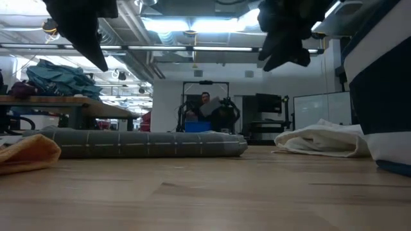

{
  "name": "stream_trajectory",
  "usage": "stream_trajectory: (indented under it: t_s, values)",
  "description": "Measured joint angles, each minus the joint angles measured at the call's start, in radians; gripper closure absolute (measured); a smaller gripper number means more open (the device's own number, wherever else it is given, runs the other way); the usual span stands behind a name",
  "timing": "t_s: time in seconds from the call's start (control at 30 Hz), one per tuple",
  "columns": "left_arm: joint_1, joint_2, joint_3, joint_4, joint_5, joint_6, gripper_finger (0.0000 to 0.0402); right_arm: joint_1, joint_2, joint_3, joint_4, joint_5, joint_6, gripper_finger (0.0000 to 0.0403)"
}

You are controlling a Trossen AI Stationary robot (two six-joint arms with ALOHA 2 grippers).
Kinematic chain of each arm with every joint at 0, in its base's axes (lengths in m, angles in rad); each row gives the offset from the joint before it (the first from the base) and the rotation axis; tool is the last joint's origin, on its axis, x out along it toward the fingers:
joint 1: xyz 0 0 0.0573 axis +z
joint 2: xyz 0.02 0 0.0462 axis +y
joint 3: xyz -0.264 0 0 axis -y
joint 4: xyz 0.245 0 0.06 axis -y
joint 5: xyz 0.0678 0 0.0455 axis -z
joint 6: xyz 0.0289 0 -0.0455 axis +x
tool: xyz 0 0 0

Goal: Fold towel
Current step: Stack the gray kitchen towel onto the white kitchen towel

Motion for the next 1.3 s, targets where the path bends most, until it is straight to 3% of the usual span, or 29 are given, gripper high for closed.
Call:
stream_trajectory:
  t_s: [0.27, 0.7, 1.0, 1.17, 1.3]
  values:
    - [0.000, 0.044, 0.000, 0.001, -0.001, -0.089, 0.0237, -0.002, 0.074, -0.002, 0.077, 0.016, -0.011, 0.0256]
    - [0.000, 0.056, 0.000, -0.003, -0.001, -0.054, 0.0238, -0.001, 0.100, -0.002, 0.126, -0.018, -0.128, 0.0256]
    - [0.041, -0.192, 0.000, -0.111, -0.056, 0.012, 0.0237, -0.001, -0.005, 0.115, 0.148, -0.008, -0.321, 0.0256]
    - [0.059, -0.348, -0.001, -0.242, -0.060, 0.041, 0.0238, -0.001, -0.014, 0.202, 0.152, 0.144, -0.481, 0.0256]
    - [0.061, -0.453, -0.024, -0.217, -0.059, 0.039, 0.0238, -0.002, -0.006, 0.235, 0.157, 0.277, -0.508, 0.0256]
